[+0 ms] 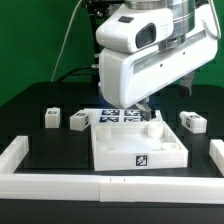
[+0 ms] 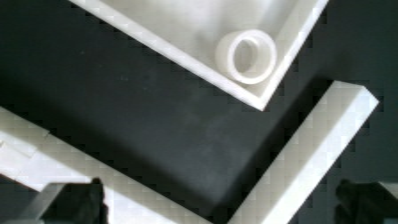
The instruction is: Assemble one leg
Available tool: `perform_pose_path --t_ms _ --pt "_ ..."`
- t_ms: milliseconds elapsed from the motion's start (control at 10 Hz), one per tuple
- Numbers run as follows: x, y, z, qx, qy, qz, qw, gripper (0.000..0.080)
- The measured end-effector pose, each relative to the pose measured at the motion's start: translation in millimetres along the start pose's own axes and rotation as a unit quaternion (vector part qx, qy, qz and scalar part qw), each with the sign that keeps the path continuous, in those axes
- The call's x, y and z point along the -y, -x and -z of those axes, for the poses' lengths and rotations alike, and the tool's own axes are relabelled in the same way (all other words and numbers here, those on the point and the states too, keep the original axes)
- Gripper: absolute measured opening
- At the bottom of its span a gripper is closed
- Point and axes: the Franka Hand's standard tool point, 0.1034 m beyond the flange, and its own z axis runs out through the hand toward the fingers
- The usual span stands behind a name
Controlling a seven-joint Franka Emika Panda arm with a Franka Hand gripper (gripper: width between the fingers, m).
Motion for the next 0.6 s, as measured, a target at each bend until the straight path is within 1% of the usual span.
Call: perform_pose_path --t_ms 600 --pt "-0.3 0.0 -0.2 0.000 0.001 0.000 1.000 0.0650"
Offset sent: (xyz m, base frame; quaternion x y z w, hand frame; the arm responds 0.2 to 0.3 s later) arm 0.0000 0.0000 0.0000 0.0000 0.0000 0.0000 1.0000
